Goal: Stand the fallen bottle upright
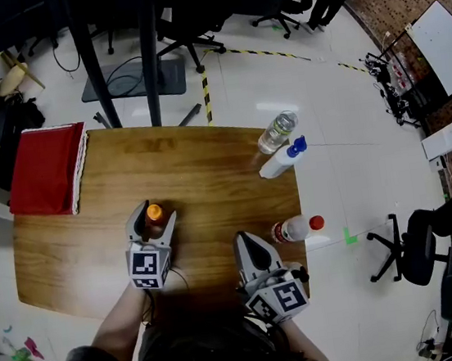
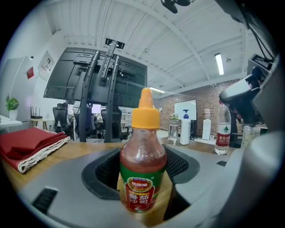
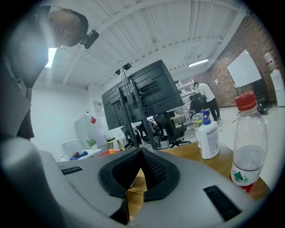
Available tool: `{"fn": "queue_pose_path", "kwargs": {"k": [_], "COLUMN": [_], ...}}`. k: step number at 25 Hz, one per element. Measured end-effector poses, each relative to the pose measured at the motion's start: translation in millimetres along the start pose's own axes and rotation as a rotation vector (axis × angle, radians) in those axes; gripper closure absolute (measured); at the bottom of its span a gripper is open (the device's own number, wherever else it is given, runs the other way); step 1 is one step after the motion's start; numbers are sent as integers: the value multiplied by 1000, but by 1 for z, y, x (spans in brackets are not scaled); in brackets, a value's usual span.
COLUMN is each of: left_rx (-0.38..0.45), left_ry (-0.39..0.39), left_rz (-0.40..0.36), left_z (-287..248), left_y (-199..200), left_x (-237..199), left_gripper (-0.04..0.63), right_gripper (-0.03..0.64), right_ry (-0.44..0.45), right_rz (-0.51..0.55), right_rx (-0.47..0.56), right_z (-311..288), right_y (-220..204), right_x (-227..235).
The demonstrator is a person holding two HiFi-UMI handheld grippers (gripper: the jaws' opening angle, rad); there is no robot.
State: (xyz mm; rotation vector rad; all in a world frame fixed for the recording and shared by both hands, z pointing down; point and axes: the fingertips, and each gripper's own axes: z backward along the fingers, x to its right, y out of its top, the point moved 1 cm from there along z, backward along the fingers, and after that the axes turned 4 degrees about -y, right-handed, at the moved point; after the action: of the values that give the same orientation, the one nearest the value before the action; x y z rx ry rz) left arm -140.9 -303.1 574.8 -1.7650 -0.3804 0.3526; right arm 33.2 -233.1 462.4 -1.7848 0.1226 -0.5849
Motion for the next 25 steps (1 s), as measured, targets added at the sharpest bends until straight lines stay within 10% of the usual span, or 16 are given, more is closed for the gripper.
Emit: {"fn": "queue_pose_path", "kwargs": {"k": [10,25], "left_rx": [-92,-12], "left_ry": [-8,57], "left_rz": [-105,-37], "left_z": [7,90], "left_y": [-23,13], "left_x": [4,13], "left_gripper": [236,213], "right_gripper": [618,618], "right_ry": [-7,81], "right_rz": [-16,76], "right_rx": [46,93], "right_z": [8,25], "right_y": [8,26], "right_x": [-8,-53]}}
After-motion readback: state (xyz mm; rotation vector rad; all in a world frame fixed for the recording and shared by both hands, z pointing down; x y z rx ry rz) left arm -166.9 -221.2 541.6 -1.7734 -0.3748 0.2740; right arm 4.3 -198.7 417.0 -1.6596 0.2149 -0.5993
